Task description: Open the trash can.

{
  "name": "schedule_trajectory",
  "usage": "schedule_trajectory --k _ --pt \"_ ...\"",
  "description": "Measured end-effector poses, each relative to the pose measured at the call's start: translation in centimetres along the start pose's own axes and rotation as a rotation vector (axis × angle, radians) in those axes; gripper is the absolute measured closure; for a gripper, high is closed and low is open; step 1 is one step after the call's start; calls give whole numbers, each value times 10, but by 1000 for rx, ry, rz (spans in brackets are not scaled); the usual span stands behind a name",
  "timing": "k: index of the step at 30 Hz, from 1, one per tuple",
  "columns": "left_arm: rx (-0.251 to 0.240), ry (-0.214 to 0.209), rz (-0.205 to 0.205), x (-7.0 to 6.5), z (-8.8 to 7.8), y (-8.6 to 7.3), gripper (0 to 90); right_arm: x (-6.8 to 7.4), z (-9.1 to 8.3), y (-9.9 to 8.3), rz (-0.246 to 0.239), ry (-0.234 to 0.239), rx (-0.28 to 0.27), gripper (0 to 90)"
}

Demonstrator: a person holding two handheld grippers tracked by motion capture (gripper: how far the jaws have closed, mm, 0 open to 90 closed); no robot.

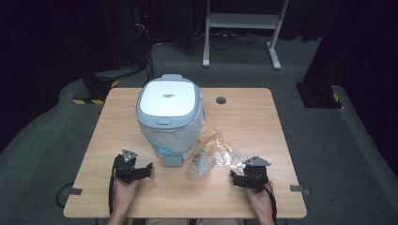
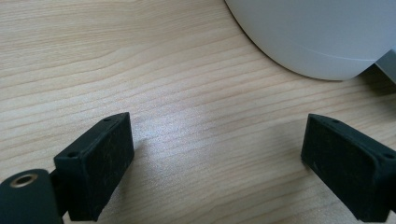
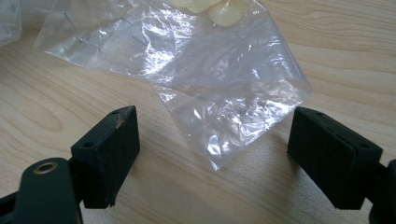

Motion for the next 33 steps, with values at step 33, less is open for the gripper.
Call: schedule_trajectory --k 33 --pt "-9 -97 -5 -26 -12 6 42 0 0 0 4 -6 -2 166"
Point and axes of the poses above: each handheld gripper's, and its own axes: z roughly forward along the jaws, y roughly out of its top, x roughly to its left, the point moved 7 cm from there along z, roughly forward along the jaws, and after that the axes turned 4 degrees about x, right-handed, at the moved point
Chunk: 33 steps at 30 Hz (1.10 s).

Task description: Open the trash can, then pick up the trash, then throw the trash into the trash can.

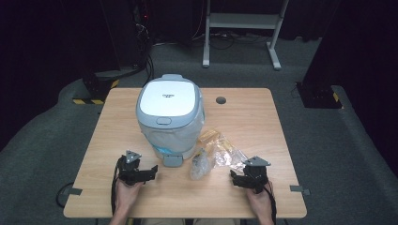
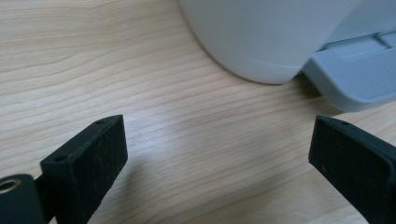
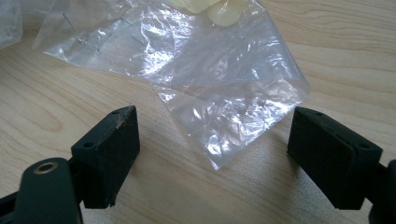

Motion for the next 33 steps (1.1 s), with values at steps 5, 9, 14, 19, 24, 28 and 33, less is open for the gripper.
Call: schedule_trajectory --k 5,9,14,19,24,28,33 --pt "-9 -35 -4 -8 0 5 30 0 0 0 2 0 -1 166" --pt "-13 -52 -8 -13 1 8 24 0 0 0 1 0 -1 166" --pt "-26 -68 -5 -20 -1 15 18 0 0 0 3 -1 0 166" --pt "-25 -82 8 -29 0 21 17 0 0 0 3 0 0 166" --pt "-33 -90 -2 -34 2 26 16 0 0 0 3 0 0 166" --pt "-36 -86 -8 -36 1 30 14 1 0 0 4 0 -1 167" --pt "-35 -82 -11 -38 1 34 13 0 0 0 4 0 -1 167"
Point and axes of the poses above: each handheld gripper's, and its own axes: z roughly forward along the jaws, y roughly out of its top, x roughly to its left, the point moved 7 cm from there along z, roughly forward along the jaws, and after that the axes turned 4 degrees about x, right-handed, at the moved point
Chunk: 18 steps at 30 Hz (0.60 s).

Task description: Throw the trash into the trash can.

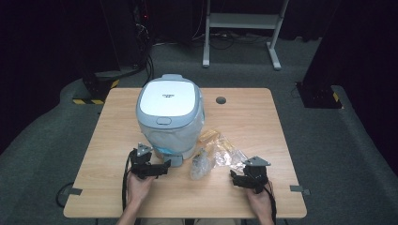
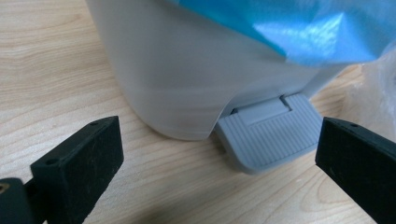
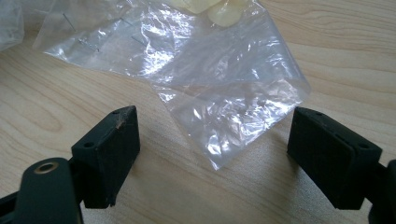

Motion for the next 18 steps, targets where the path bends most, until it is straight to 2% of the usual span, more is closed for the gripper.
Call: schedule_trajectory --k 6,12,18 --pt "16 7 -7 -2 5 3 4 0 0 0 0 0 0 167" --pt "8 28 -8 -5 13 7 4 0 0 0 0 0 0 169" --pt "35 59 -5 -5 21 5 1 0 0 0 -2 2 -2 174"
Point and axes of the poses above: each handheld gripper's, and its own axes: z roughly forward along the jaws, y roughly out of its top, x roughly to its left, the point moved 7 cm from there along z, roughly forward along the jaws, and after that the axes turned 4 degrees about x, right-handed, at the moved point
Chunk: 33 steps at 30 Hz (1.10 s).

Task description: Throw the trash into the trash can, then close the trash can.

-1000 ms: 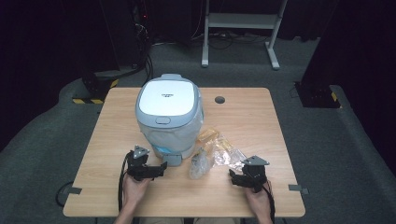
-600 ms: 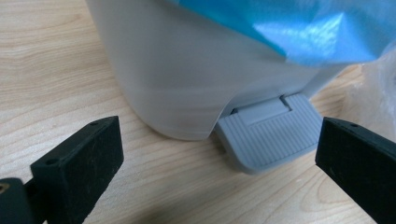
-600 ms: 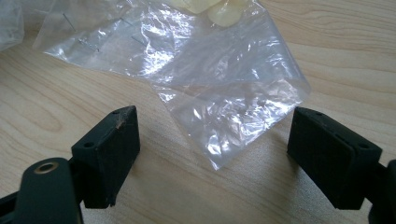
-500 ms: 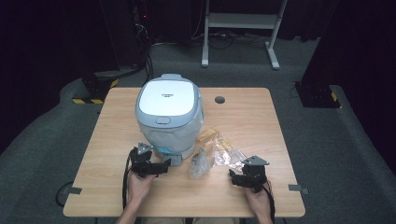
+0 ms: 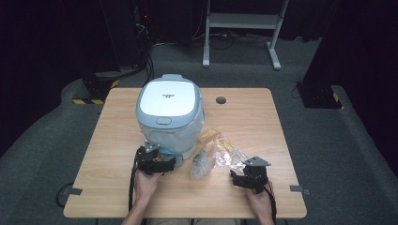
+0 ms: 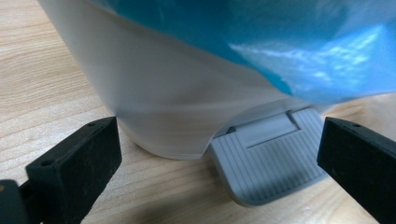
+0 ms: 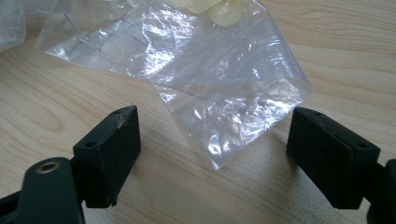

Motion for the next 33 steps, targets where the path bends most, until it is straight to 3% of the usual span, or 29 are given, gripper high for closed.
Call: schedule_trajectory --k 3,5,10,13,16,21,33 --pt "23 12 10 0 5 -3 1 0 0 0 0 1 0 174" --pt "22 -7 -7 0 5 -4 0 0 0 0 -1 0 0 174" --pt "20 -4 2 -1 6 -5 3 0 0 0 -1 0 0 174" --pt "12 18 22 0 6 -5 4 0 0 0 -2 1 0 175" --pt "8 6 10 -2 7 -6 4 0 0 0 0 0 0 174" --pt "-1 26 25 -1 7 -6 4 0 0 0 -1 0 0 175" --pt "-7 23 34 -1 8 -7 7 0 1 1 -2 3 2 169"
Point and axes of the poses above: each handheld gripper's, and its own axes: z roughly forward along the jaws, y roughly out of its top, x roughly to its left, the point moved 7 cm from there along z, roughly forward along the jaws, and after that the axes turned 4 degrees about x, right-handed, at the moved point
